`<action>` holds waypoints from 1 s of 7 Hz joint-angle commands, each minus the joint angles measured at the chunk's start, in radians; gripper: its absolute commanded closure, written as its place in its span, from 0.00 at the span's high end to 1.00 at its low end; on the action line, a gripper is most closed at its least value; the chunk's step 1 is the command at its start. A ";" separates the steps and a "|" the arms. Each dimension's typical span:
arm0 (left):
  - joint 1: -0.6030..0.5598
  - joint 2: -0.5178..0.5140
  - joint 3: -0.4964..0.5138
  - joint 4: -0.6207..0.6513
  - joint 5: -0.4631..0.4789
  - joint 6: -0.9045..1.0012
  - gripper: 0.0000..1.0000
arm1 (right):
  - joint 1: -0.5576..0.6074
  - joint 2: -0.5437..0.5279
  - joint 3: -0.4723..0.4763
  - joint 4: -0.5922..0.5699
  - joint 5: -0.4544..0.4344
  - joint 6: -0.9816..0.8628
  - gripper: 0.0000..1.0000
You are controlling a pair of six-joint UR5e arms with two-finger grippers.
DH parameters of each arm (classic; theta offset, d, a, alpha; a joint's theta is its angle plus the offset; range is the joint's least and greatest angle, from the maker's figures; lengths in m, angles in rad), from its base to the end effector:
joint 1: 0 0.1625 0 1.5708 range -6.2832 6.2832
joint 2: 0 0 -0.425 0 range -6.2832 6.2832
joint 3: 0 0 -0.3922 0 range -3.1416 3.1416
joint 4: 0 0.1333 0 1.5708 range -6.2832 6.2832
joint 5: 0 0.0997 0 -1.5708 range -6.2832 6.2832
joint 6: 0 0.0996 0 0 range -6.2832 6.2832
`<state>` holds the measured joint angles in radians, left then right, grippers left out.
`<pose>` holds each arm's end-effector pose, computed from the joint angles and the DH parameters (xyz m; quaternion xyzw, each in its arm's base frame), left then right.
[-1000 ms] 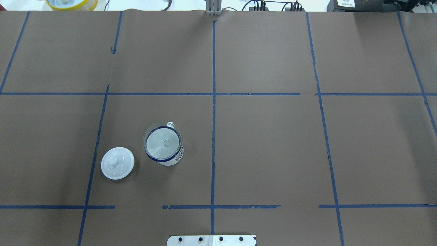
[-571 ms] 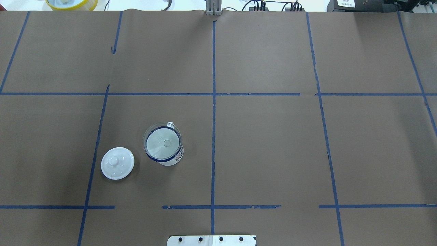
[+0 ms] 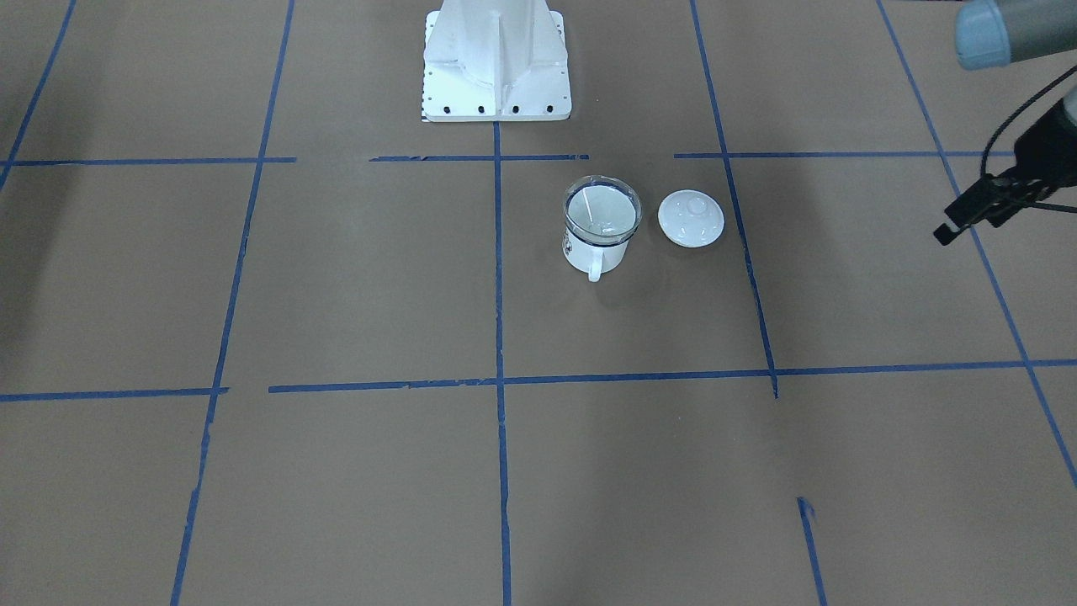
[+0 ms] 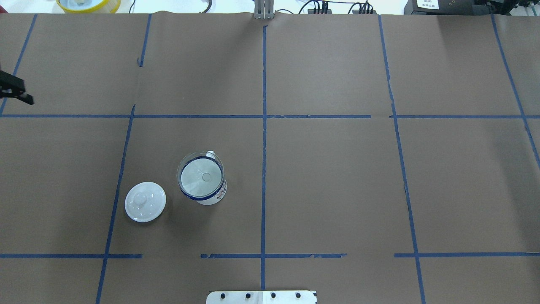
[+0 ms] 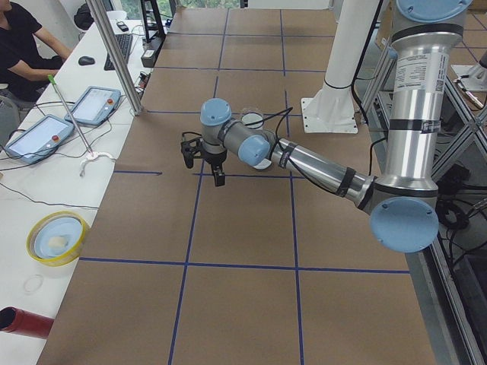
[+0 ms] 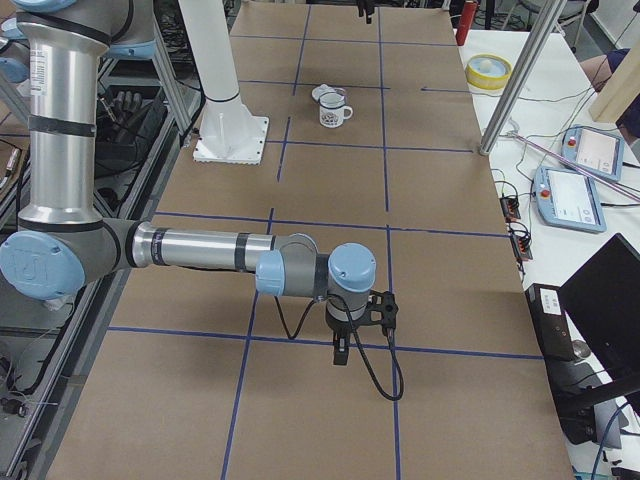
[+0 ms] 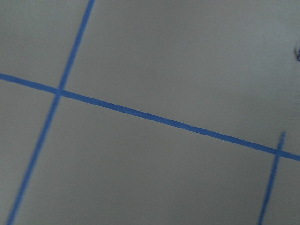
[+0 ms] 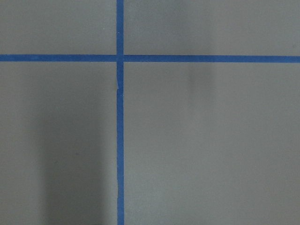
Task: Remove funnel from cup
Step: 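Move the left gripper over the glass funnel in the white mug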
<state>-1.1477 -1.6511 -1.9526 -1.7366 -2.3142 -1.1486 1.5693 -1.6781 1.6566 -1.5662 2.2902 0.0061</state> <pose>0.1489 -0.4911 0.4120 -0.0410 0.4477 -0.2096 0.8683 0.0670 -0.4451 0.6701 -0.0093 -0.3519 0.0051 0.9360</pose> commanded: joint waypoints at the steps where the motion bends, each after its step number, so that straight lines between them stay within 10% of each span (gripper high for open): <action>1: 0.153 -0.207 -0.029 0.091 0.006 -0.419 1.00 | 0.000 0.000 0.000 0.000 0.000 0.000 1.00; 7: 0.469 -0.575 0.170 0.279 0.248 -0.925 0.99 | 0.000 0.000 0.000 0.000 0.000 0.000 1.00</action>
<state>-0.7002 -2.1857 -1.8281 -1.4675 -2.0875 -2.0486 1.5693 -1.6782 1.6567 -1.5662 2.2902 0.0062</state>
